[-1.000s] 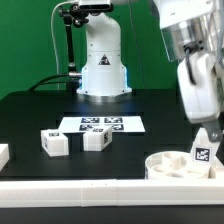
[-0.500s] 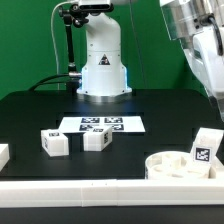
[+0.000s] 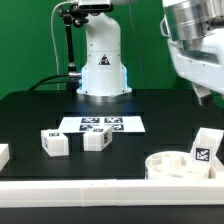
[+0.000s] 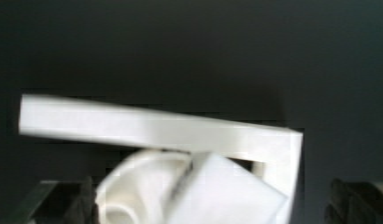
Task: Assemble stool
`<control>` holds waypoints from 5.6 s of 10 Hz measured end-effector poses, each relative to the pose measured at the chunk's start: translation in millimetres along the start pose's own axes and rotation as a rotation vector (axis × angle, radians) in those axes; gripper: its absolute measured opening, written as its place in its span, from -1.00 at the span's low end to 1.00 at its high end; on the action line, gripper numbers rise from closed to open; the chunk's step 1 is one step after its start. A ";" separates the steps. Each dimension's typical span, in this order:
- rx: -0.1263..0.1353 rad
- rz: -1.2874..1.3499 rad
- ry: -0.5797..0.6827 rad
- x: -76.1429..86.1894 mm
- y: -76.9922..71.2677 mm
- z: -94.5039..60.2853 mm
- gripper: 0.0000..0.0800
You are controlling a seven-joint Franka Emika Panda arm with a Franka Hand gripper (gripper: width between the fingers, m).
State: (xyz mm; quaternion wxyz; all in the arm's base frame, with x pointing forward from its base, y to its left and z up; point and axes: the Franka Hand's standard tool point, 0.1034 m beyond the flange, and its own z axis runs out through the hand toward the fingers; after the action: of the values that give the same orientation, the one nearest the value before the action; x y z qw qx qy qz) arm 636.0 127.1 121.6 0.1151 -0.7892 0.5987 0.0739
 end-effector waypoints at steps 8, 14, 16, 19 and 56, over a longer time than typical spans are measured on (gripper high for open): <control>0.019 -0.308 -0.003 36.7 19.9 -18.5 0.62; 0.004 -0.513 0.029 133.0 79.2 -21.6 0.62; 0.009 -0.495 0.039 144.3 79.9 -27.6 0.62; 0.006 -0.499 0.037 143.3 80.3 -25.7 0.62; -0.537 -0.694 -0.733 143.6 214.8 52.1 0.62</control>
Offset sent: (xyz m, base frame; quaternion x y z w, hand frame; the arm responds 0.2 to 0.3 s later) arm -0.0095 -0.0502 0.0059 -0.0182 -0.0063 -0.1030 0.9945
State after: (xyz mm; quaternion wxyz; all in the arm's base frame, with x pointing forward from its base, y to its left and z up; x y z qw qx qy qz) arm 469.5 -47.2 14.9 0.1282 -0.8640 0.1855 0.4502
